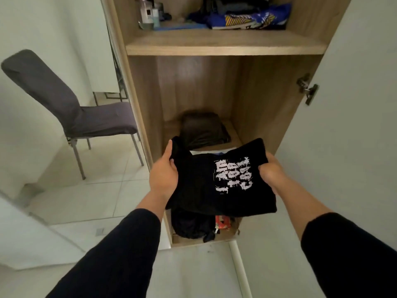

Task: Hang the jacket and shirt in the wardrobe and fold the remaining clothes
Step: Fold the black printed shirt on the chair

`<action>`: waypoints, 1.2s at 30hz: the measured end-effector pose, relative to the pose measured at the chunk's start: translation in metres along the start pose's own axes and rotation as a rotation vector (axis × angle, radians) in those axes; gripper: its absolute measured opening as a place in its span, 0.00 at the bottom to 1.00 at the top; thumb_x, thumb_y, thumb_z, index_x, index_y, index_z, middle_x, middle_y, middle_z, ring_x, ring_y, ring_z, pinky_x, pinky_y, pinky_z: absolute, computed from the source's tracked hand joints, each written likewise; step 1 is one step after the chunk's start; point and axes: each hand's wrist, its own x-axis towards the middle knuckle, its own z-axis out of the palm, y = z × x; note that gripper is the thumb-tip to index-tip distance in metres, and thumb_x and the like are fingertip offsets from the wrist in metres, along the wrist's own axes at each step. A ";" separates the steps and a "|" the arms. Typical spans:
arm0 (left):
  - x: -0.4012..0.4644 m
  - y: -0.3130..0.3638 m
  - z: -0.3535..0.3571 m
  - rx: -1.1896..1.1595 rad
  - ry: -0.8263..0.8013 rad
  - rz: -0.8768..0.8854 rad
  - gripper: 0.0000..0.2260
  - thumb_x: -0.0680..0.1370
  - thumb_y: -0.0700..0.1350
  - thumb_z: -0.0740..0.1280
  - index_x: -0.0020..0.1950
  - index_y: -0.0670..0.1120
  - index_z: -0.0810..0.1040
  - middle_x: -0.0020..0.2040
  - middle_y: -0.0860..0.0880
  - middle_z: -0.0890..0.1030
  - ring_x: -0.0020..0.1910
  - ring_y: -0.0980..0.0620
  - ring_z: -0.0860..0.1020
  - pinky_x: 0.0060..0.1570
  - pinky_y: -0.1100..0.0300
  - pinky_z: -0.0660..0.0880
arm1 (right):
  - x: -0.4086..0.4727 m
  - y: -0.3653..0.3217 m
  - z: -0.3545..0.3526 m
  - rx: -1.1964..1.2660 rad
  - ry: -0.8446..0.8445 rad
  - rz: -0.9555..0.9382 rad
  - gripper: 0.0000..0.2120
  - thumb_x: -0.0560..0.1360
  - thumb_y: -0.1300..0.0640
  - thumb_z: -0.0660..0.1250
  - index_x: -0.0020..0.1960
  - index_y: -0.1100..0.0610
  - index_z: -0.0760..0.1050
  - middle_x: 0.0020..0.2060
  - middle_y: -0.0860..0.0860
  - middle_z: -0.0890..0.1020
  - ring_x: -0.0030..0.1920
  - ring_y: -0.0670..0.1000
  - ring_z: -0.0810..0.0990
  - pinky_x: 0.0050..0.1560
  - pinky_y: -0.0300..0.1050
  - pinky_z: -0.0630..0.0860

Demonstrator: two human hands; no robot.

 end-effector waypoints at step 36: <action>0.112 -0.141 0.186 0.514 -0.322 -0.344 0.23 0.84 0.50 0.48 0.78 0.58 0.47 0.76 0.44 0.55 0.62 0.40 0.72 0.46 0.51 0.69 | 0.237 0.139 0.096 -1.010 0.020 -0.094 0.28 0.80 0.60 0.53 0.76 0.40 0.52 0.75 0.56 0.50 0.60 0.61 0.73 0.50 0.49 0.70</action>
